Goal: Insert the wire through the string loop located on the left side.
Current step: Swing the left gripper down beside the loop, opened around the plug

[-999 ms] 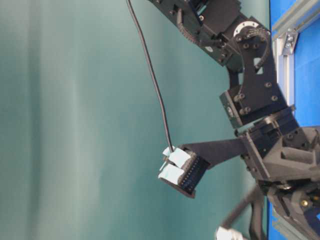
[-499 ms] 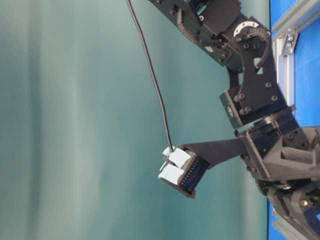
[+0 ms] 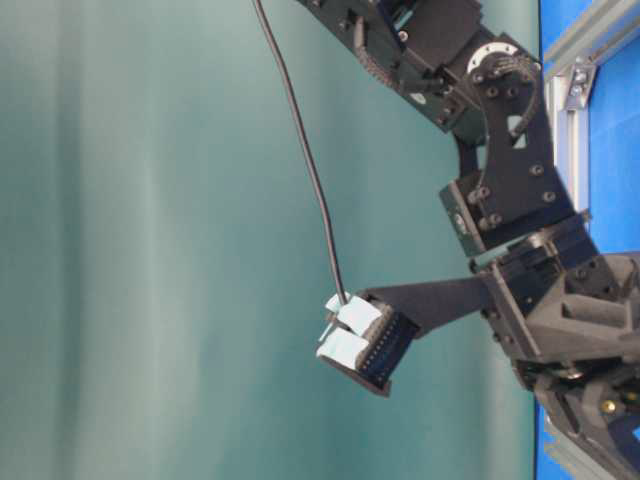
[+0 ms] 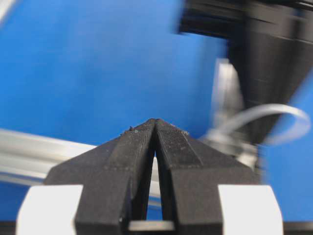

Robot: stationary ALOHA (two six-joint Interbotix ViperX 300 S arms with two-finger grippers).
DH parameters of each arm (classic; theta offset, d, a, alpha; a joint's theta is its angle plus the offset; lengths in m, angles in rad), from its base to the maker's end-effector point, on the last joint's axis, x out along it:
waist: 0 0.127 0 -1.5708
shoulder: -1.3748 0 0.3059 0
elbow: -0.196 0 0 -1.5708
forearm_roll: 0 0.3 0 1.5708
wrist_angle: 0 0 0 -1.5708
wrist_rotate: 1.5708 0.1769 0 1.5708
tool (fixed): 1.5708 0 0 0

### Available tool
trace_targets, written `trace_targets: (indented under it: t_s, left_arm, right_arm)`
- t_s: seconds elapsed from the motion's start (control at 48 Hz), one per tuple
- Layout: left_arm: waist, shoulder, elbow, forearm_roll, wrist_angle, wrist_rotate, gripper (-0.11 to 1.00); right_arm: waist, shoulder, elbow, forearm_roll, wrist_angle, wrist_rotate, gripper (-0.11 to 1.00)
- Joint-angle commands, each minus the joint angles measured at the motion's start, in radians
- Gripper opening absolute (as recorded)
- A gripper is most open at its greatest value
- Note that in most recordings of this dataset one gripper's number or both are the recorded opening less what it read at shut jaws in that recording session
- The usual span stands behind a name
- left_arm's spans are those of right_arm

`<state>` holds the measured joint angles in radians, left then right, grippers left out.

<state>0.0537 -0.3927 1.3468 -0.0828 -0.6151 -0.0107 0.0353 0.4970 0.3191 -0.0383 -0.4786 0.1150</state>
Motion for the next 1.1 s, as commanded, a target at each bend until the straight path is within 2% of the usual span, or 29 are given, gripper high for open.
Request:
trace_targets:
  t_s: [0.0, 0.125, 0.229, 0.645, 0.687, 0.749, 0.874, 0.957, 1.02, 1.082]
  left_arm:
    - [-0.072, -0.006, -0.014, 0.003, -0.005, 0.000, 0.00]
    - [-0.153, -0.006, -0.018, 0.002, -0.005, 0.000, 0.00]
    - [-0.190, -0.002, -0.026, 0.003, -0.005, 0.000, 0.00]
    - [-0.196, 0.038, -0.057, 0.003, 0.008, -0.002, 0.03]
    - [-0.196, 0.038, -0.057, 0.003, 0.009, -0.002, 0.08]
    - [-0.196, 0.038, -0.057, 0.003, 0.012, -0.002, 0.22]
    - [-0.198, 0.038, -0.058, 0.003, 0.021, -0.003, 0.62]
    - [-0.198, 0.038, -0.060, 0.002, 0.028, -0.005, 0.83]
    - [-0.198, 0.038, -0.061, 0.003, 0.034, -0.005, 0.92]
    - [-0.198, 0.038, -0.061, 0.002, 0.038, -0.005, 0.91]
  right_arm:
    - [0.000, -0.025, -0.020, 0.002, -0.003, 0.002, 0.01]
    - [0.000, -0.026, -0.020, 0.003, -0.003, 0.002, 0.01]
    - [0.002, -0.025, -0.020, 0.003, -0.003, 0.003, 0.01]
    - [0.002, -0.025, -0.020, 0.005, -0.005, 0.003, 0.01]
    - [0.002, -0.025, -0.020, 0.005, -0.005, 0.003, 0.01]
    - [0.000, -0.026, -0.020, 0.003, -0.003, 0.003, 0.01]
    - [0.000, -0.026, -0.020, 0.005, -0.003, 0.003, 0.01]
    - [0.002, -0.026, -0.020, 0.005, -0.003, 0.003, 0.01]
    - [0.002, -0.025, -0.020, 0.005, -0.003, 0.003, 0.01]
    - [0.000, -0.025, -0.020, 0.005, -0.005, 0.003, 0.01]
